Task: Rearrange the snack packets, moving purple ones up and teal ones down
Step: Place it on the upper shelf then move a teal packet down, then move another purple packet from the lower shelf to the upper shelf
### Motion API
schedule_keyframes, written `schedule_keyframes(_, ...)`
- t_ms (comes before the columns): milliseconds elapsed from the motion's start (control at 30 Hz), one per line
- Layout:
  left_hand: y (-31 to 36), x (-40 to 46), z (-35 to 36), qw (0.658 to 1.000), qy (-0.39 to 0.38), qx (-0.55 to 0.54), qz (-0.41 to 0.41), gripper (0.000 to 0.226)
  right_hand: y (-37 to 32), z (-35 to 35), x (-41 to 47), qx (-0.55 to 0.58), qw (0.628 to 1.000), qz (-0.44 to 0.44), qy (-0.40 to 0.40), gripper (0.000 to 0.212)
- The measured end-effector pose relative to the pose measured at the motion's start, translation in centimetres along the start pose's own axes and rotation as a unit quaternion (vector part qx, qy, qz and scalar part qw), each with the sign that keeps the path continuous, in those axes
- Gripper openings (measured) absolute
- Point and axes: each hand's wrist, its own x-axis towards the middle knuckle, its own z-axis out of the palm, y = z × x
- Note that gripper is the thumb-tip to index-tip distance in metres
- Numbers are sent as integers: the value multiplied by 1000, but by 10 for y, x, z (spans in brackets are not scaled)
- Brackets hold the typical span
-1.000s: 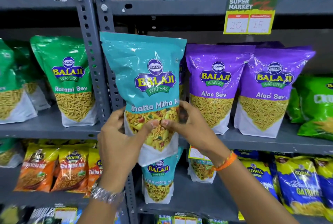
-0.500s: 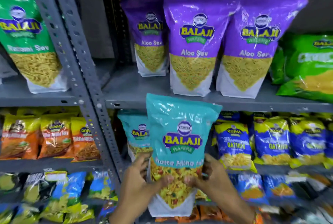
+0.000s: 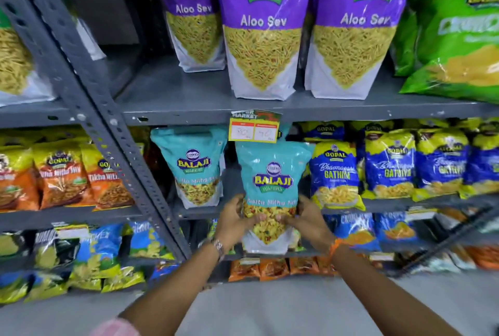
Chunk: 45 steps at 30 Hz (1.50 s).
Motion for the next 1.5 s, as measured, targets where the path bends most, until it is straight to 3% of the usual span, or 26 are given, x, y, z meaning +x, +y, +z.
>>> schedule_keyframes(233, 48, 61, 3, 999, 24, 29, 33, 70, -27, -13, 82, -5, 999, -16, 31, 62)
schedule_keyframes(367, 49, 84, 6, 997, 52, 52, 21, 80, -35, -11, 101, -12, 999, -21, 46, 64)
schedule_keyframes(500, 37, 95, 12, 996, 72, 56, 2, 77, -29, -7, 112, -20, 998, -13, 55, 70)
schedule_keyframes(1200, 28, 97, 27, 994, 78, 69, -27, 80, -20, -10, 124, -42, 998, 1, 41, 65)
schedule_keyframes(1333, 30, 73, 27, 990, 136, 31, -39, 85, -34, -11, 91, 5, 995, 1, 102, 84)
schedule_keyframes(1500, 71, -6, 18, 971, 222, -61, 63, 46, -83, -8, 8, 101, 949, -104, 279, 45)
